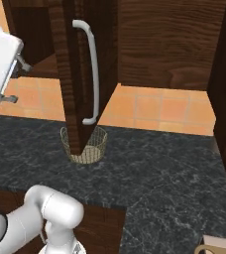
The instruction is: Open the cabinet, pick up the bread from the cabinet and place it in the basket. Then move the basket to the dining counter.
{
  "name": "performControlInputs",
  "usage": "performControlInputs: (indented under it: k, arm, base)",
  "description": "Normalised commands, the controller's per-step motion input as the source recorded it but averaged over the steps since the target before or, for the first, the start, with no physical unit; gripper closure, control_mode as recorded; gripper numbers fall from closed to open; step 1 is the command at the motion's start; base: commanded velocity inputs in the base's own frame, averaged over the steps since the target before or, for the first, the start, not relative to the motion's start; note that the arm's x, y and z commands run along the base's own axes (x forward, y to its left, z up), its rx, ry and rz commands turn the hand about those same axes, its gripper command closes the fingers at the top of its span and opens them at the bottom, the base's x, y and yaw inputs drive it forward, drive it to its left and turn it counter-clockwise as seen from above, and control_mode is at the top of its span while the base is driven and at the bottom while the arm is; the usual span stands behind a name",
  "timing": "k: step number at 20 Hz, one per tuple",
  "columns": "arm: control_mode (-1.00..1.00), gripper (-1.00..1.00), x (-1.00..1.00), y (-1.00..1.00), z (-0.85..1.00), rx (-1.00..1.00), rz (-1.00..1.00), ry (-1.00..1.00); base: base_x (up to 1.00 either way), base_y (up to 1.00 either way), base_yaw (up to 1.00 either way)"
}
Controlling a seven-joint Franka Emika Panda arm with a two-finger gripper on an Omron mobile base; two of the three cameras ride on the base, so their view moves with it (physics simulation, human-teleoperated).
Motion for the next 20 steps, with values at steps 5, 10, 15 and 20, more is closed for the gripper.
performControlInputs:
  k: [5, 10, 15, 20]
  arm:
    - [-1.0, -1.0, -0.06, 0.58, 0.0, -0.18, 0.75, 0.13]
    - [-1.0, -1.0, 0.34, 0.02, 0.0, -0.12, 0.7, 0.2]
    - [-1.0, -1.0, 0.52, 0.01, 0.0, -0.15, 0.6, 0.38]
    - [-1.0, -1.0, 0.49, 0.09, 0.16, -0.16, 0.52, 0.23]
  base:
    - [0.0, 0.0, 0.0]
    - [0.0, 0.0, 0.0]
    - [0.0, 0.0, 0.0]
    - [0.0, 0.0, 0.0]
